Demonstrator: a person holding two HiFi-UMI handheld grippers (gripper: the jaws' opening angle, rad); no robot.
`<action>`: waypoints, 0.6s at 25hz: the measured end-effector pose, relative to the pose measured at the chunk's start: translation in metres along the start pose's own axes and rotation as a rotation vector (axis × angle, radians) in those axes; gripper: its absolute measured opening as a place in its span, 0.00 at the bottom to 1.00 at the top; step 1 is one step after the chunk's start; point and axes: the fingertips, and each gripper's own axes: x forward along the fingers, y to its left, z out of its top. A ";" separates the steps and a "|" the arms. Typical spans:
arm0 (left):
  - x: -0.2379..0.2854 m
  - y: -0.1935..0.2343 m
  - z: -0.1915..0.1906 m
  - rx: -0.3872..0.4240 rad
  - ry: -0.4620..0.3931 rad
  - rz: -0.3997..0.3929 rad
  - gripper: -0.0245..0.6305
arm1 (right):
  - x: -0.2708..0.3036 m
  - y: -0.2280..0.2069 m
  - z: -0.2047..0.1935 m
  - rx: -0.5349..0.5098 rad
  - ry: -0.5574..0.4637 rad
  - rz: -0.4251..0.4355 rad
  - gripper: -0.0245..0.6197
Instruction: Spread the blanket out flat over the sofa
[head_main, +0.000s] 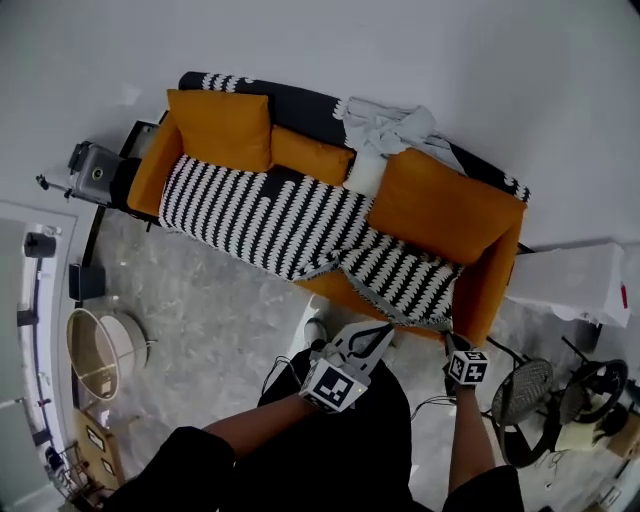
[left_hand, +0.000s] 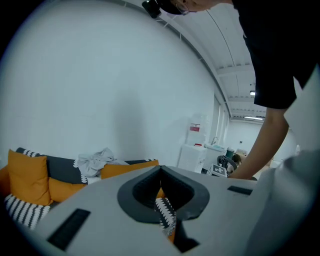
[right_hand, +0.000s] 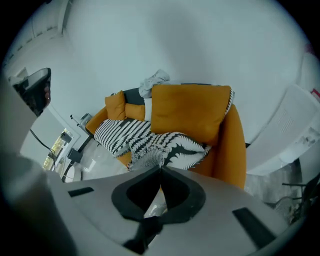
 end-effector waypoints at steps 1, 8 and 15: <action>-0.002 -0.007 -0.001 0.010 0.025 0.006 0.06 | -0.002 -0.006 -0.017 0.019 0.006 -0.006 0.10; 0.014 -0.085 -0.043 -0.003 0.113 0.026 0.06 | -0.018 -0.067 -0.135 0.049 0.076 -0.064 0.10; 0.059 -0.177 -0.073 -0.022 0.129 -0.043 0.06 | -0.022 -0.107 -0.228 -0.026 0.141 -0.068 0.10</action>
